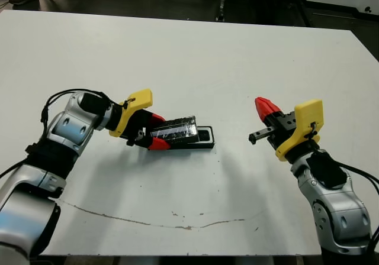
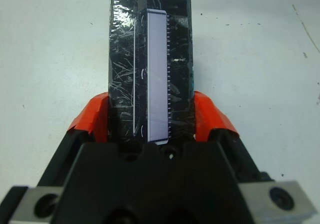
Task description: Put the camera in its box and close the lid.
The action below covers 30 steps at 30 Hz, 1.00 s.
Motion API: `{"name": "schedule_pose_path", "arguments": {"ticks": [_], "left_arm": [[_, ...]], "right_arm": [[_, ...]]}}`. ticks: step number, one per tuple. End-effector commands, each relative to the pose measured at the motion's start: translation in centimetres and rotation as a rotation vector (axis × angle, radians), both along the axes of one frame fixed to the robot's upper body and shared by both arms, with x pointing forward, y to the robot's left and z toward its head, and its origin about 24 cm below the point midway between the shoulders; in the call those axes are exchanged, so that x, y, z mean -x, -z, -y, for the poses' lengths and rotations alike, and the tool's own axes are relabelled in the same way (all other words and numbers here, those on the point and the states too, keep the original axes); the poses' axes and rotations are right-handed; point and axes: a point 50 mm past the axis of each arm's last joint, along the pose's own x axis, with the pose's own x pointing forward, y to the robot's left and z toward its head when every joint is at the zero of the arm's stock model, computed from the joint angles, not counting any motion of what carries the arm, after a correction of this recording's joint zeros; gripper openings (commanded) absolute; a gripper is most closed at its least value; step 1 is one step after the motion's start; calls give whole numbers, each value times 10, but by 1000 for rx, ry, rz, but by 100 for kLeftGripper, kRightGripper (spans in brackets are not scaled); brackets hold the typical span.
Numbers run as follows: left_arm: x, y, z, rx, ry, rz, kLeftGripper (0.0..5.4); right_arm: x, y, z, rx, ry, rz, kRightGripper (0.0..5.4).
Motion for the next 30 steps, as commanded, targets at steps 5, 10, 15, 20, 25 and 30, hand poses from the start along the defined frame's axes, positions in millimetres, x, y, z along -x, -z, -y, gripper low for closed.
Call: {"name": "schedule_pose_path", "arguments": {"ticks": [5, 10, 15, 20, 25, 30], "left_arm": [[13, 20, 13, -6, 64, -86, 316], [15, 22, 15, 11, 71, -107, 316], [15, 25, 17, 13, 71, -104, 316], [13, 32, 23, 44, 34, -160, 316], [11, 38, 31, 31, 9, -163, 316], [9, 42, 41, -1, 28, -180, 316]], "right_arm": [[1, 3, 3, 1, 9, -13, 0], [1, 3, 3, 4, 10, -14, 0], [2, 3, 3, 6, 10, -14, 0], [2, 3, 3, 6, 13, -18, 0], [3, 2, 2, 0, 15, -20, 0], [3, 3, 3, 0, 14, -20, 0]]}}
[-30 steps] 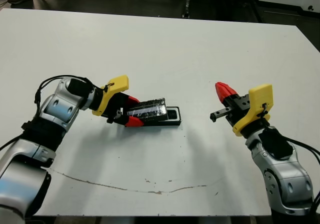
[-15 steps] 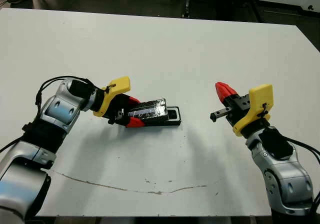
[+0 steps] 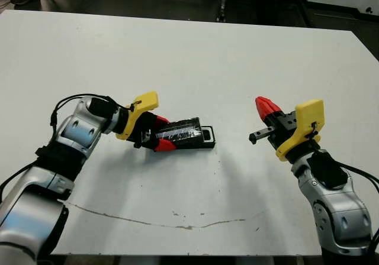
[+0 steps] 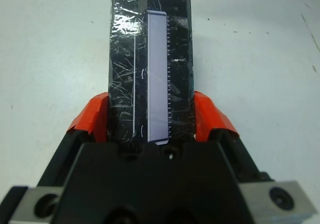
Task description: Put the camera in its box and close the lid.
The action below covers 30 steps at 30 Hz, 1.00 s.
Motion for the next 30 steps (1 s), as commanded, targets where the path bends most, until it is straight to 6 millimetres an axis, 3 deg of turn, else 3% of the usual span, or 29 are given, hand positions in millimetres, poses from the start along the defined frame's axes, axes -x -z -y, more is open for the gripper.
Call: {"name": "schedule_pose_path", "arguments": {"ticks": [1, 30], "left_arm": [[13, 30, 27, -25, 77, -127, 316], [12, 23, 69, -137, 136, -104, 316]], "right_arm": [[2, 4, 3, -1, 11, -24, 0], [2, 2, 2, -3, 13, -22, 0]]}}
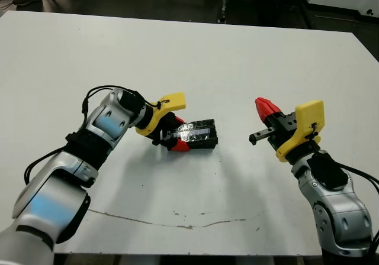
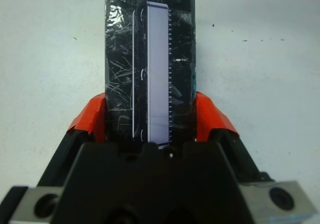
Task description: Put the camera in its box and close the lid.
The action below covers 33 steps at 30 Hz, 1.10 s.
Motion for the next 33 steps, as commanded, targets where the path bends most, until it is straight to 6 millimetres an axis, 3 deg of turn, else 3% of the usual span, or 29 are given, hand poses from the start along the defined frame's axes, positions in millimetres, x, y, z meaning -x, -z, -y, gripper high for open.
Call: {"name": "schedule_pose_path", "arguments": {"ticks": [1, 19, 25, 33], "left_arm": [[18, 27, 29, 22, 81, -108, 316], [18, 32, 34, -102, 108, -73, 316], [18, 30, 29, -148, 189, 118, 401], [17, 32, 22, -133, 163, 134, 503]], "right_arm": [[1, 2, 2, 1, 12, -14, 0], [0, 1, 2, 4, 17, -14, 0], [0, 1, 2, 4, 15, -19, 0], [0, 1, 1, 8, 8, -15, 0]]}}
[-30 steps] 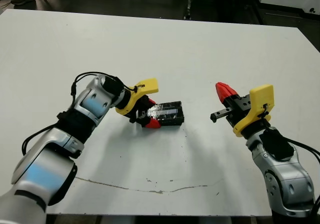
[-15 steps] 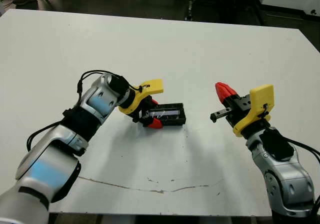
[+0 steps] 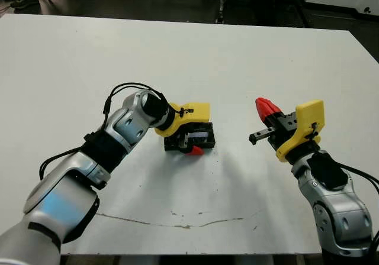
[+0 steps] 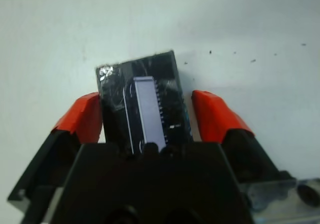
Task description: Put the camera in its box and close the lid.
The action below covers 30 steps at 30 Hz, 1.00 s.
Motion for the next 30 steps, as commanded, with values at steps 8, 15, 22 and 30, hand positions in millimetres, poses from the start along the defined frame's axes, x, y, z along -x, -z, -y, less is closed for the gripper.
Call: {"name": "schedule_pose_path", "arguments": {"ticks": [8, 15, 22, 30], "left_arm": [[13, 36, -25, -79, -37, -128, 539], [14, 32, -43, -44, -105, -123, 539], [13, 18, -65, 41, -149, -72, 539], [18, -20, -105, 138, -266, -10, 539]], "right_arm": [[2, 2, 1, 1, 10, -17, 0], [3, 3, 1, 0, 2, -18, 0], [3, 3, 1, 1, 3, -19, 0], [3, 4, 2, -3, 1, -21, 0]]}}
